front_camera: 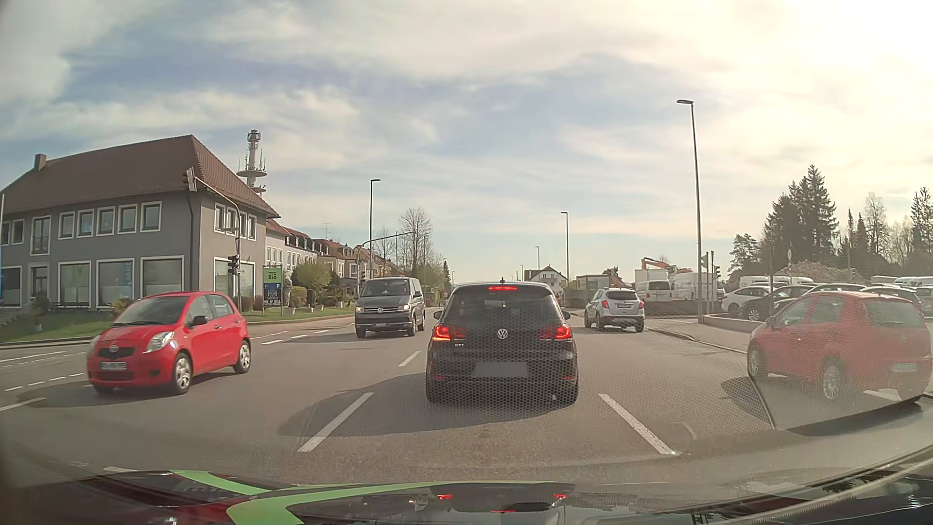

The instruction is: Follow the waypoints while adhering to traffic rules and regulations

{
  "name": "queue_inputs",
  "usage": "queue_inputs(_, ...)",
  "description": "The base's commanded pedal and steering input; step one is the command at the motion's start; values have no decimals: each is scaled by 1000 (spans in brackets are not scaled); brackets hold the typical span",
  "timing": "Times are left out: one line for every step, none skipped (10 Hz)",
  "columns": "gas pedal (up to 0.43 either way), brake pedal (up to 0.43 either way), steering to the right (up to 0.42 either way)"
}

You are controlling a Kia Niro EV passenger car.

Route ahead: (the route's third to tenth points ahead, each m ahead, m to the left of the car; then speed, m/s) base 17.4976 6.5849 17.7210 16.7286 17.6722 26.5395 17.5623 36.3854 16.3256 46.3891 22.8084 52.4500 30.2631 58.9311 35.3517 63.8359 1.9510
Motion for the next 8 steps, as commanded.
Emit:
queue_inputs(0, 116, 0)
queue_inputs(0, 116, 1)
queue_inputs(0, 122, 1)
queue_inputs(0, 122, 1)
queue_inputs(0, 122, 1)
queue_inputs(0, 116, 1)
queue_inputs(0, 110, 1)
queue_inputs(0, 122, 1)
